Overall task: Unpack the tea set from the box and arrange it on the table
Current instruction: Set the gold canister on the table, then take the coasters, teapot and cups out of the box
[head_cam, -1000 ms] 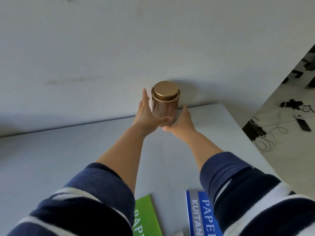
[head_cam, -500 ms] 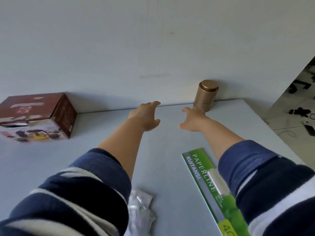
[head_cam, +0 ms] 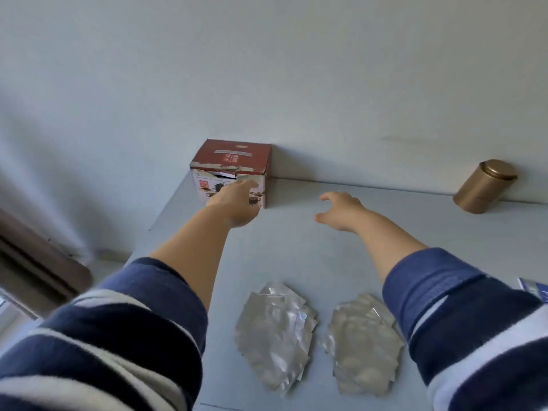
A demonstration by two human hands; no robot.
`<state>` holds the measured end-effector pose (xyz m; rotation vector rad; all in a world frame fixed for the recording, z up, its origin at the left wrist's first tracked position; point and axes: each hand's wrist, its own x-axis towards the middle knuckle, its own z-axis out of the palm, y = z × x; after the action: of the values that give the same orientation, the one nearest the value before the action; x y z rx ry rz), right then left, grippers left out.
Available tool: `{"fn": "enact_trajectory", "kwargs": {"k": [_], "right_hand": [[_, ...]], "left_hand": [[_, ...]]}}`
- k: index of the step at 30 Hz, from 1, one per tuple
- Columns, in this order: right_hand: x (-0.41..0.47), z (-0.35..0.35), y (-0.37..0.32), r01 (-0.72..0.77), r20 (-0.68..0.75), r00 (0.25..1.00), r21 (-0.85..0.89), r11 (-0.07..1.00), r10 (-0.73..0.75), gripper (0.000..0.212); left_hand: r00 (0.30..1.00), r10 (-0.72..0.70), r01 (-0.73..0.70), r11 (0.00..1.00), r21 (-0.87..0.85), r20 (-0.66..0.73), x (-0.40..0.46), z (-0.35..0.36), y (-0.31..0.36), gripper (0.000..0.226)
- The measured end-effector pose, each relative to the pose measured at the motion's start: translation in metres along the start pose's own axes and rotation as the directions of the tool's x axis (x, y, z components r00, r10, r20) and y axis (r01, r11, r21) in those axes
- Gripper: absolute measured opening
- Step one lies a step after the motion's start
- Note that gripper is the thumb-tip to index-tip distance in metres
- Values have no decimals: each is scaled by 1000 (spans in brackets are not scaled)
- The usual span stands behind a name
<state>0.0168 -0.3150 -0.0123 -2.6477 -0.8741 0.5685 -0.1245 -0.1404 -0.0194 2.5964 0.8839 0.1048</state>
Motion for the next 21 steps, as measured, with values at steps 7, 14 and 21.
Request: {"fn": "enact_trajectory", "kwargs": {"k": [7, 14, 21], "right_hand": [[42, 32, -59, 83, 51, 995, 78, 993, -88, 62], [124, 54, -92, 66, 37, 996, 295, 953, -80, 70], [174, 72, -110, 53, -82, 997, 562, 825, -8, 39]], "left_hand": [[986, -155, 152, 987, -57, -60, 18, -9, -68, 61], [947, -306, 272, 927, -259, -101, 85, -2, -108, 62], [893, -441, 349, 804, -482, -90, 135, 12, -131, 64]]}}
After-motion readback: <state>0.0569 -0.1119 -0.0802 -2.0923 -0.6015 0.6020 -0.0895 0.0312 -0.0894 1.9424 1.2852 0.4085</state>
